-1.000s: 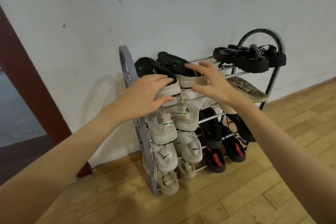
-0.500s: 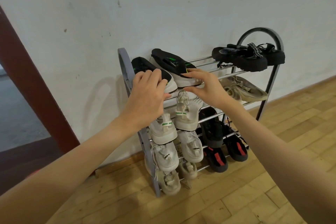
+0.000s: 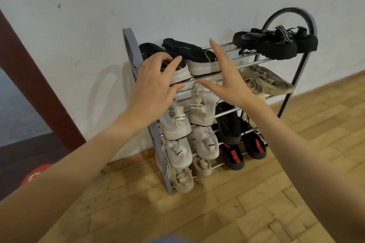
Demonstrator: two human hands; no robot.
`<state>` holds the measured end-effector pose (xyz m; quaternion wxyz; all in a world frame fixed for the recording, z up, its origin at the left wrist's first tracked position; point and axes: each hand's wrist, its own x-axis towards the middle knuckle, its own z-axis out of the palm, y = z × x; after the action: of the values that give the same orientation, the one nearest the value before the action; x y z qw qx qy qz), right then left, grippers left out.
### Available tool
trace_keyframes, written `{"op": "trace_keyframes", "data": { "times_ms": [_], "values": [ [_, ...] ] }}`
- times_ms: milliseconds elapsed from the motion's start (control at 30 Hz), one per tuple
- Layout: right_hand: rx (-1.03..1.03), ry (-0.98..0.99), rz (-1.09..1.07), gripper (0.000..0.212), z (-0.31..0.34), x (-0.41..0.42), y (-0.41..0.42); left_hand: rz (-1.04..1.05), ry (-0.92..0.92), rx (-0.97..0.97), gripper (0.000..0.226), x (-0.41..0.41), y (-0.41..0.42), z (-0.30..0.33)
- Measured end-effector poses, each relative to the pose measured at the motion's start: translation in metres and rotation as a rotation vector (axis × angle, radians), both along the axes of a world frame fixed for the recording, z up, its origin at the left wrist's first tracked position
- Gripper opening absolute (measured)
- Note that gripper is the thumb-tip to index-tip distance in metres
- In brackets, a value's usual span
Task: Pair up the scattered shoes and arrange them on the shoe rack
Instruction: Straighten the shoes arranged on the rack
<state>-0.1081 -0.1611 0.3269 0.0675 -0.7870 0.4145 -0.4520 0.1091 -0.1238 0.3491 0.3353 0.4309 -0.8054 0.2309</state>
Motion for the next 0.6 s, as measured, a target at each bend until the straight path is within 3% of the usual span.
{"op": "trace_keyframes", "data": {
  "times_ms": [67,133,233,300,433,533,600],
  "values": [
    [-0.145,-0.136,-0.110,0.074,-0.019,0.006,0.014,-0.034,0.071,-0.109,0.051,0.005,0.012,-0.014],
    [-0.269,-0.314,-0.242,0.046,-0.044,0.013,0.024,-0.110,0.097,-0.211,0.033,0.009,0.025,-0.034],
    [-0.111,-0.354,-0.323,0.027,-0.075,0.017,0.025,-0.181,-0.087,-0.058,0.024,0.018,0.029,-0.063],
    [0.074,-0.199,-0.242,0.041,-0.090,0.018,0.021,-0.126,-0.203,0.133,0.032,0.022,0.026,-0.075],
    [0.395,0.052,-0.115,0.064,-0.101,0.014,0.013,-0.011,-0.242,0.347,0.057,0.024,0.021,-0.078],
    [0.361,0.285,-0.127,0.085,-0.112,0.009,0.002,0.009,-0.324,0.402,0.069,0.022,0.018,-0.077],
    [0.279,0.339,-0.130,0.082,-0.114,0.007,-0.001,0.017,-0.382,0.441,0.075,0.018,0.017,-0.080]
  ]
}}
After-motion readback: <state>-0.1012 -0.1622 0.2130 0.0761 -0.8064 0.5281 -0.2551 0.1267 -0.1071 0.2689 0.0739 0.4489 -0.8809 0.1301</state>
